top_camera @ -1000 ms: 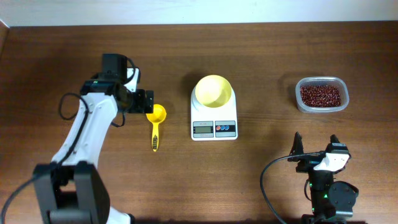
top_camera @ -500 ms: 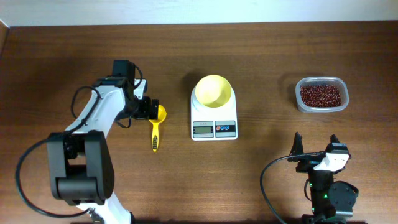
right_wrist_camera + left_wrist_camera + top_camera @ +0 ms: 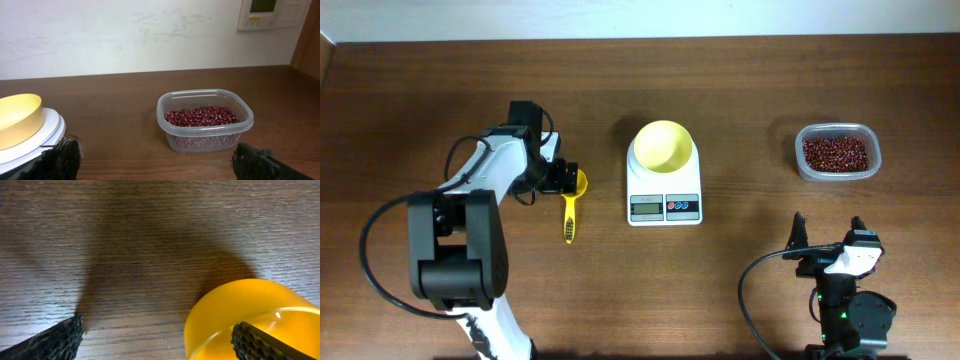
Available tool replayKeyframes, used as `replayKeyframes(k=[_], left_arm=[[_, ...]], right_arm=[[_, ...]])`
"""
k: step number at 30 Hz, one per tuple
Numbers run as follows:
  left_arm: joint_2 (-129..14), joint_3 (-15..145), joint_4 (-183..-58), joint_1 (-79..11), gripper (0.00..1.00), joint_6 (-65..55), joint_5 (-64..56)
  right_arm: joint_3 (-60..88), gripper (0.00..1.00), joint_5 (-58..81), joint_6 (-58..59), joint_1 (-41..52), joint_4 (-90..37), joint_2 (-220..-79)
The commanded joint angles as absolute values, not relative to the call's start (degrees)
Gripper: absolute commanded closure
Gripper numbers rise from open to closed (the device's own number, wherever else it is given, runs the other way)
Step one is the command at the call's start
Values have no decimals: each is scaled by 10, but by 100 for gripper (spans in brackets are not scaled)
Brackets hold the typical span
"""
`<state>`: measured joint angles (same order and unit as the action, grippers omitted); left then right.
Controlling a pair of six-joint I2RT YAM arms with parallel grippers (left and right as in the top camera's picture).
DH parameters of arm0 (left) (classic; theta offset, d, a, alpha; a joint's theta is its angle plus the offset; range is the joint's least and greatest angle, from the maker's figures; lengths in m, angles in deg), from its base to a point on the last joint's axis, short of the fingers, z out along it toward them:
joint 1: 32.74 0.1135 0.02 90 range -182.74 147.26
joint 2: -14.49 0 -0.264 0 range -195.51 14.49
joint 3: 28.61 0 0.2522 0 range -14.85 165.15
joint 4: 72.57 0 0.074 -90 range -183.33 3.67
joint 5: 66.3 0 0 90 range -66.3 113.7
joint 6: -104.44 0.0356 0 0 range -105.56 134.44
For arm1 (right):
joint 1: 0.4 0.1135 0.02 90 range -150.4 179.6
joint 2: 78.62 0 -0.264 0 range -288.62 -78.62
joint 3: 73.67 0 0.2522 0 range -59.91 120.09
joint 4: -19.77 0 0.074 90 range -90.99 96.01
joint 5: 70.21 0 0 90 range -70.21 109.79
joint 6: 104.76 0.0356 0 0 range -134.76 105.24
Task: Scoop item into bowl and weigh 50g on scale
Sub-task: 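Reach the left gripper down and grasp the yellow scoop's handle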
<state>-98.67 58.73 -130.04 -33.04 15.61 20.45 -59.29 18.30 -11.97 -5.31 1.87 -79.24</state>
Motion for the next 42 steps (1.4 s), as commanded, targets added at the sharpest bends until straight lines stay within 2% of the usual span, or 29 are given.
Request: replayKeyframes(k=[1,17,23,28,31,33,37,42], left_arm=[[-996,595,-1301,-331,1,162,196],[-996,595,-1289,-331,0,162,196],[-996,595,-1289,-331,44,162,196],[-996,595,-1288,-331,63,162,196],[-996,595,-1288,-331,79,162,196],[-996,595,-1288,-331,83,162,196],[-996,595,-1285,-331,99,162,196],[-996,595,-1285,-331,100,162,196]], right_arm=[[-596,1,186,-119,-49,16,-788],[-596,1,186,-119,-49,16,-788],[-596,1,186,-119,-49,16,-788],[-596,1,186,-119,-49,16,-788],[-596,1,186,-119,-49,16,-788],[-596,1,186,-119,-49,16,-788],[-596,1,186,-119,-49,16,-788],[-596,1,186,-119,-49,16,-788]])
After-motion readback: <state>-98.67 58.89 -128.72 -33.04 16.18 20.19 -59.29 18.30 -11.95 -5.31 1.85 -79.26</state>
